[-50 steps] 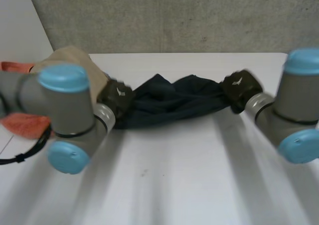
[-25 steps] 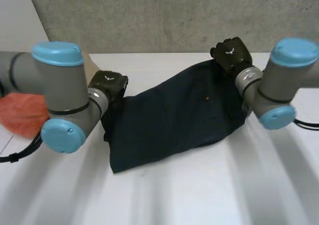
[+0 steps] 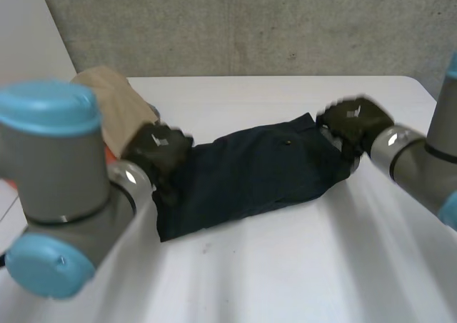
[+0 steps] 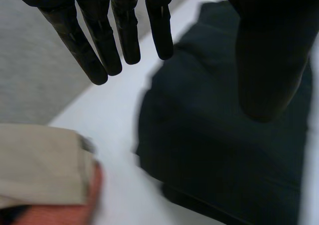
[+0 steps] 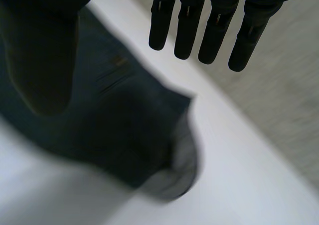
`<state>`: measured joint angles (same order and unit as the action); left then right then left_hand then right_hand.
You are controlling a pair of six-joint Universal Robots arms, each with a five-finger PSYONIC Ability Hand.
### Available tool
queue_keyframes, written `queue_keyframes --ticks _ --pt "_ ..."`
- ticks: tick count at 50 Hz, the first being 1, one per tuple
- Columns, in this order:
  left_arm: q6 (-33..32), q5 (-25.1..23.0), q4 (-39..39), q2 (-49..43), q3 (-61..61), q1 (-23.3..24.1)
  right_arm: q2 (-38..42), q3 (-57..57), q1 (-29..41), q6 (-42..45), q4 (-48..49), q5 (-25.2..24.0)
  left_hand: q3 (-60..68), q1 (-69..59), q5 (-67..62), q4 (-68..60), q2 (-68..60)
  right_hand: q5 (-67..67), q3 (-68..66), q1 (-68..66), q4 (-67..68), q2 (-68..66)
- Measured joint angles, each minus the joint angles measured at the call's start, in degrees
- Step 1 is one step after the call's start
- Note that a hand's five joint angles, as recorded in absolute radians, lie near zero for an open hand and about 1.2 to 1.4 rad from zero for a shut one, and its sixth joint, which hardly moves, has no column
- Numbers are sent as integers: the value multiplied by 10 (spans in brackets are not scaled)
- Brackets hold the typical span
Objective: Fold the laundry.
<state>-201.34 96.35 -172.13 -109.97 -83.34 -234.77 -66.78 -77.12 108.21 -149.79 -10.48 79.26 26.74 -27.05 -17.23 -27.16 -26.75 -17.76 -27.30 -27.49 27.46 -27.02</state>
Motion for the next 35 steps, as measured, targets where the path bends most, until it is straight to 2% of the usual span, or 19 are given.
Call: queue_keyframes --ticks 3,6,13,15,16,17,19,22,27,30,35 --pt "0 6 -10 -16 -22 21 19 -22 -13 5 -14 -24 0 0 0 1 0 -6 -2 -2 6 -4" --pt "-1 19 -22 -42 -26 34 45 -43 -24 5 17 -39 -1 2 2 1 1 -11 -6 -3 9 -4" --pt "-14 58 -47 -119 11 42 96 -83 -31 -3 170 -47 22 -23 -20 -21 -21 -20 -17 -7 18 -12" --pt "-23 63 -50 -140 26 40 109 -93 -29 -4 219 -45 50 -57 -48 -48 -49 -64 -72 -62 70 -73" --pt "-28 66 -50 -150 34 40 114 -97 -28 -4 240 -44 111 -126 -108 -110 -120 -123 -136 -129 124 -140" --pt "-29 66 -50 -154 37 39 115 -98 -28 -4 245 -43 156 -174 -152 -154 -157 -140 -144 -138 141 -149" --pt "-39 70 -49 -168 53 39 122 -103 -25 -4 281 -37 339 -361 -333 -338 -342 -317 -335 -309 333 -339" --pt "-47 78 -49 -173 68 37 120 -107 -23 -5 308 -28 409 -394 -393 -409 -414 -361 -402 -351 404 -394" --pt "-44 93 -49 -137 83 35 88 -103 -21 -15 316 -16 412 -394 -393 -412 -417 -361 -407 -351 409 -394" --pt "-31 90 -48 -59 95 31 30 -77 -20 -28 291 -10 412 -394 -393 -412 -417 -362 -407 -351 409 -394" --pt "-21 57 -34 47 135 21 -44 27 -28 -47 176 -8 412 -394 -393 -412 -417 -393 -408 -363 410 -402"
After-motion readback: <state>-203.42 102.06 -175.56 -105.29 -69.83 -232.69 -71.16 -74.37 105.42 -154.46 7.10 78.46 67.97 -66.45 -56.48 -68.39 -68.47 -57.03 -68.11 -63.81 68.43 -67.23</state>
